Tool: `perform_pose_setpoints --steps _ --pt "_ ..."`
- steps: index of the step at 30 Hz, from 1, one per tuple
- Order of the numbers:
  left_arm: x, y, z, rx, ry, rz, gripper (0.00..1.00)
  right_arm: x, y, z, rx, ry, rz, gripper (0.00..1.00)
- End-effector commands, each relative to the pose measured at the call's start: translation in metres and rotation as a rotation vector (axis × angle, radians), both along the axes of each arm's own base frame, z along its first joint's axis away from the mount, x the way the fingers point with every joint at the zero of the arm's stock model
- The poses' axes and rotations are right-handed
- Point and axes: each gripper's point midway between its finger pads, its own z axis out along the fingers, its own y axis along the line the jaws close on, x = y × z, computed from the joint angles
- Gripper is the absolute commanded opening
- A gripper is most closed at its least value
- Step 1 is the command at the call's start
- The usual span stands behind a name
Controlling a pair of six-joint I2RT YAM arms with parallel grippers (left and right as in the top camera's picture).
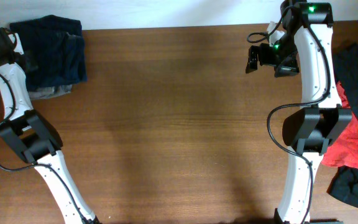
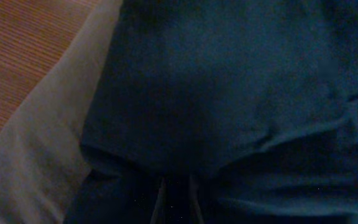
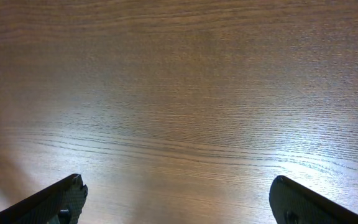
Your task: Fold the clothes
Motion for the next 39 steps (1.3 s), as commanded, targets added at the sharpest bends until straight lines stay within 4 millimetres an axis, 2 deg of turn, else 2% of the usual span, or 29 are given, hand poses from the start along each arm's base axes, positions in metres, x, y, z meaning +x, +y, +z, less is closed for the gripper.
perform_pose_setpoints --steps 1,2,4,5,6,7,8,9,12,15,16,19,22,27,32,36,37,39 --pt "0.006 -0.006 0.056 0.032 -0.067 -0.009 0.14 0.0 0.0 0.009 -0.013 -0.022 0.006 0.99" --pt "0.007 -0.009 0.076 0.044 -0.092 -0.015 0.15 0.0 0.0 0.009 -0.013 -0.022 0.006 0.99" --pt "0.007 -0.017 0.118 0.067 -0.142 -0.026 0.27 0.0 0.0 0.009 -0.013 -0.022 0.002 0.99" --pt "0.006 -0.023 0.139 0.078 -0.167 -0.033 0.39 0.001 0.0 0.009 -0.012 -0.021 -0.01 0.99" --pt "0.005 -0.028 0.157 0.086 -0.188 -0.039 0.59 0.002 0.0 0.009 -0.011 -0.023 -0.018 0.99" --pt "0.002 -0.039 0.187 0.101 -0.223 -0.052 0.83 0.003 0.0 0.009 -0.011 -0.029 -0.023 0.99" --pt "0.0 -0.045 0.201 0.107 -0.239 -0.059 0.94 0.005 0.0 0.009 -0.012 -0.035 -0.023 0.99" --pt "-0.003 -0.053 0.217 0.113 -0.256 -0.069 0.98 0.005 0.0 0.009 -0.012 -0.038 -0.023 0.99" --pt "-0.015 -0.077 0.257 0.121 -0.284 -0.098 0.99 0.005 0.0 0.011 -0.011 -0.042 -0.023 0.99" --pt "-0.025 -0.097 0.28 0.122 -0.297 -0.122 0.99 0.002 0.003 0.016 0.004 -0.035 -0.042 0.99" --pt "-0.03 -0.108 0.288 0.12 -0.298 -0.137 0.99 0.001 0.013 0.028 0.066 -0.058 -0.037 0.99" --pt "-0.03 -0.122 0.288 0.111 -0.285 -0.159 0.99 -0.006 0.028 0.064 0.15 -0.131 -0.023 0.99" --pt "-0.033 -0.129 0.28 0.096 -0.25 -0.168 0.99 -0.016 0.032 0.098 0.157 -0.21 -0.011 0.99" --pt "-0.042 -0.132 0.269 0.075 -0.196 -0.171 0.99 -0.05 0.043 0.165 0.119 -0.375 0.04 0.99" --pt "-0.051 -0.135 0.258 0.054 -0.141 -0.171 0.99 -0.09 0.054 0.186 0.018 -0.417 0.093 0.99" --pt "-0.051 -0.135 0.257 0.053 -0.139 -0.171 0.99 -0.127 0.058 0.183 -0.051 -0.394 0.135 0.99" --pt "-0.051 -0.135 0.257 0.053 -0.138 -0.171 0.99 -0.142 0.056 0.18 -0.071 -0.378 0.14 0.99" --pt "-0.051 -0.135 0.257 0.053 -0.138 -0.171 0.99 -0.155 0.052 0.176 -0.082 -0.364 0.138 0.99"
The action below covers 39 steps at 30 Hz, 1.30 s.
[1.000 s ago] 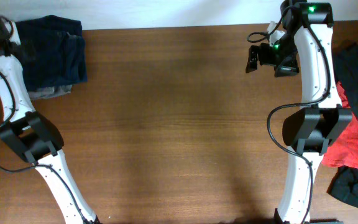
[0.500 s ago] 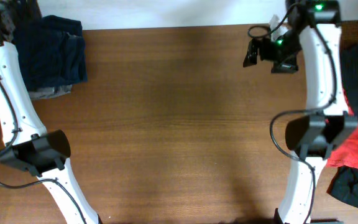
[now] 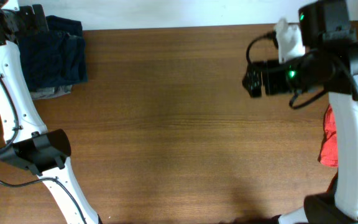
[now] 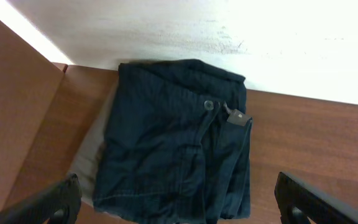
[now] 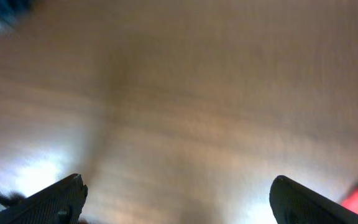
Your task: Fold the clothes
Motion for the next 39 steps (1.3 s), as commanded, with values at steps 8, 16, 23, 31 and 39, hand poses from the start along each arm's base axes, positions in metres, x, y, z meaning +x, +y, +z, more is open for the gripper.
perform_pose_setpoints --steps 8,16,23,31,39 --pt "0.001 -0.001 -0.004 0.001 0.01 -0.006 0.99 -0.036 -0.028 -0.01 -0.129 0.017 -0.057 0.99" --pt "0.001 -0.001 -0.004 0.001 0.01 -0.006 0.99 -0.036 -0.027 -0.011 -0.129 0.019 -0.057 0.99" --pt "0.001 -0.001 -0.004 0.001 0.01 -0.006 0.99 -0.037 -0.023 -0.011 -0.103 0.023 -0.045 0.99" --pt "0.001 -0.001 -0.004 0.001 0.01 -0.006 0.99 -0.037 -0.022 -0.011 -0.101 0.024 -0.044 0.99" --pt "0.001 -0.001 -0.004 0.001 0.01 -0.006 0.99 -0.031 -0.019 -0.007 -0.084 -0.004 -0.038 0.99"
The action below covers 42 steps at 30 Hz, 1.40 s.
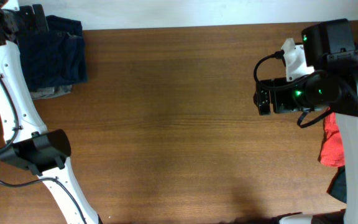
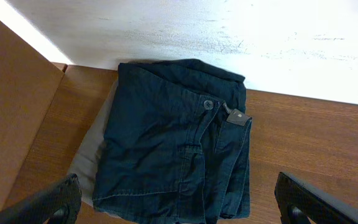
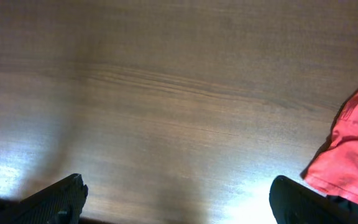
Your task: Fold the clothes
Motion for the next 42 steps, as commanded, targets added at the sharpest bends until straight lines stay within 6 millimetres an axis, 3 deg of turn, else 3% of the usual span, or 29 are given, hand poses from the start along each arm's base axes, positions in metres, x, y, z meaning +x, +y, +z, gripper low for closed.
perform_pose_setpoints --steps 1,12,20,29,35,42 --pt "0.001 -0.001 -0.004 0.001 0.009 -0.005 0.99 0.001 0.004 0.004 0.018 -0.024 0.008 0.99" --pt "0.001 -0.001 -0.004 0.002 0.009 -0.006 0.99 0.019 0.007 0.016 -0.025 -0.136 0.118 0.99" --pt "0.001 -0.001 -0.004 0.001 0.009 -0.005 0.99 0.008 0.004 0.041 -0.039 -0.245 0.143 0.99" --pt "0.001 -0.001 -0.004 0.001 0.009 -0.005 0.99 -0.011 -0.014 0.064 -0.08 -0.363 0.09 0.99" --pt "0.001 -0.001 -0.004 0.001 0.009 -0.005 0.99 -0.017 -0.037 0.038 -0.076 -0.417 0.004 0.99" --pt "0.001 -0.001 -0.004 0.002 0.009 -0.006 0.99 -0.023 -0.039 -0.032 -0.068 -0.657 -0.011 0.99"
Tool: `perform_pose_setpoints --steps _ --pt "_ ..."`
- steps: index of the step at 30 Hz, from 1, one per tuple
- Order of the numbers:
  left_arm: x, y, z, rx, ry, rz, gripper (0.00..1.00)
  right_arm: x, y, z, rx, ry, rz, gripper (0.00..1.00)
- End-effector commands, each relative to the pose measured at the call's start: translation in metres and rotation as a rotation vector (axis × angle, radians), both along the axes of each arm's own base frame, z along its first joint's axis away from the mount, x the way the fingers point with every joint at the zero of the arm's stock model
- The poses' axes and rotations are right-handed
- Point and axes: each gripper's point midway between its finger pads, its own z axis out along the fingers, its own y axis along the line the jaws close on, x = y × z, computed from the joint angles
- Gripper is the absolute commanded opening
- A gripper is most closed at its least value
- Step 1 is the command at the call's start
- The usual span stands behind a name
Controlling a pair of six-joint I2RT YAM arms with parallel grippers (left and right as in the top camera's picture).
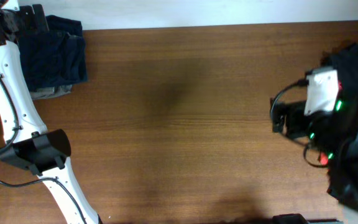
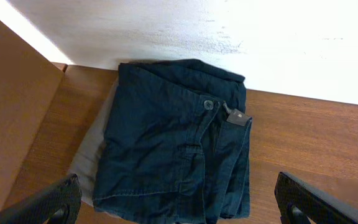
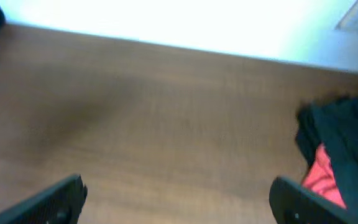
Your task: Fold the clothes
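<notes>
Folded dark blue jeans (image 1: 55, 53) lie on a grey garment (image 1: 51, 92) at the table's far left corner. In the left wrist view the jeans (image 2: 173, 143) and the grey garment (image 2: 91, 158) lie well below my left gripper (image 2: 179, 210), which is open and holds nothing. In the overhead view the left gripper (image 1: 18, 18) is at the back edge beside the stack. My right gripper (image 1: 281, 118) hangs open over bare wood, left of a heap of black clothes (image 1: 353, 62). Its wrist view shows the right gripper (image 3: 179, 202), a black garment (image 3: 340, 134) and a red garment (image 3: 322, 180).
The brown wooden table (image 1: 179, 124) spreads between the two piles. A white wall (image 2: 229, 37) runs along its far edge. The raised right arm (image 1: 347, 155) covers most of the heap at the right.
My right arm has come closer to the overhead camera and now covers the red garment there. Its wrist view now looks across the table to the far wall. The left arm is unchanged.
At first my left gripper was pressed low against the folded jeans and the right one hung over bare wood at the back right. Then the left was high above the stack and open, where it stays. The right was then by the red garment and is now higher.
</notes>
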Motion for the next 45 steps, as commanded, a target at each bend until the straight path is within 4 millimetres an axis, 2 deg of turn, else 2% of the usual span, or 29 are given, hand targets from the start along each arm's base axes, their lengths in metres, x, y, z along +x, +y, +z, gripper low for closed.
perform_pose_setpoints --steps 1,6,11,15,23,25,31,36,45 --pt "0.001 -0.001 -0.004 0.001 0.009 -0.005 0.99 -0.016 -0.002 -0.038 0.002 -0.08 -0.003 0.98" --pt "0.001 -0.001 -0.004 0.002 0.009 -0.006 0.99 -0.026 -0.002 -0.089 0.011 -0.223 -0.002 0.99" --pt "0.001 -0.001 -0.004 0.001 0.008 -0.005 0.99 -0.033 0.0 -0.121 0.02 -0.328 0.009 0.99" --pt "0.001 -0.001 -0.004 0.002 0.009 -0.006 0.99 -0.038 0.002 -0.135 0.028 -0.404 0.021 0.99" --pt "0.001 -0.001 -0.004 0.001 0.009 -0.005 0.99 -0.041 0.001 -0.144 0.058 -0.487 0.008 0.99" --pt "0.001 -0.001 -0.004 0.001 0.009 -0.005 0.99 -0.04 0.001 -0.14 0.078 -0.512 0.002 0.99" --pt "0.001 -0.001 -0.004 0.001 0.009 -0.005 0.99 -0.038 0.0 -0.111 0.118 -0.673 -0.008 0.99" --pt "0.001 -0.001 -0.004 0.002 0.009 -0.006 0.99 -0.035 0.0 -0.119 0.119 -0.686 -0.007 0.99" --pt "0.001 -0.001 -0.004 0.002 0.009 -0.006 0.99 -0.035 -0.001 -0.119 0.117 -0.687 -0.013 0.99"
